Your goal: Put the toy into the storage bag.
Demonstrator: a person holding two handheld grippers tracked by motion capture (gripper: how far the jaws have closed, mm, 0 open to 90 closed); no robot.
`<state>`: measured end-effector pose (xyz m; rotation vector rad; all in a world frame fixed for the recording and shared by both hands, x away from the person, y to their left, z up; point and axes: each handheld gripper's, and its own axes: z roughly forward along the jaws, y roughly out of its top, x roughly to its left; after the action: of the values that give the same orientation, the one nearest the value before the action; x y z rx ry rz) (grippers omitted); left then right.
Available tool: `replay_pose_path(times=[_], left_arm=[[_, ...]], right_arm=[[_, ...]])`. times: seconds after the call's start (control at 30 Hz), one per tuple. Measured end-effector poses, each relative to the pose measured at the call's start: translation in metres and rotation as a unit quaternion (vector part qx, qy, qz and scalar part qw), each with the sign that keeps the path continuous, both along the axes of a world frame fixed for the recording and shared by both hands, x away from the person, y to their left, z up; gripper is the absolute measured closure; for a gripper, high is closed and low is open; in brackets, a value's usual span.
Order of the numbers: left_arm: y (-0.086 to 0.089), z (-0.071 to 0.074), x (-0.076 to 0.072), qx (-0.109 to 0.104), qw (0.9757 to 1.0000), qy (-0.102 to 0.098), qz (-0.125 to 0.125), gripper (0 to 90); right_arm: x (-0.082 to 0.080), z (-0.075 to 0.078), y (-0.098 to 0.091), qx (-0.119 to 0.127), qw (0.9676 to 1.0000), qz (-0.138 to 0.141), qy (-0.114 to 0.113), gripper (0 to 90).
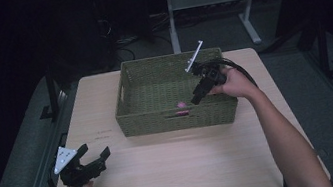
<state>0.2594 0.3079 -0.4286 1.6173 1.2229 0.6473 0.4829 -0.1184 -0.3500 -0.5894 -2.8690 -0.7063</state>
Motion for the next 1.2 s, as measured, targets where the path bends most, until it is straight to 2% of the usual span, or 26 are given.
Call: replay_pose_path(times=[0.77, 1.2], left_arm=[[0.0, 0.0, -0.001, 0.001, 1.0, 0.0, 0.002, 13.0], [0.0, 0.0, -0.001, 0.002, 1.0, -0.001, 0.002, 13.0]], right_arm=[[-0.02, 0.028, -0.014, 0.017, 0.9996, -0.007, -0.021, 39.4], [-0.033, 0.038, -0.02, 0.012, 0.9992, -0.009, -0.036, 36.6]])
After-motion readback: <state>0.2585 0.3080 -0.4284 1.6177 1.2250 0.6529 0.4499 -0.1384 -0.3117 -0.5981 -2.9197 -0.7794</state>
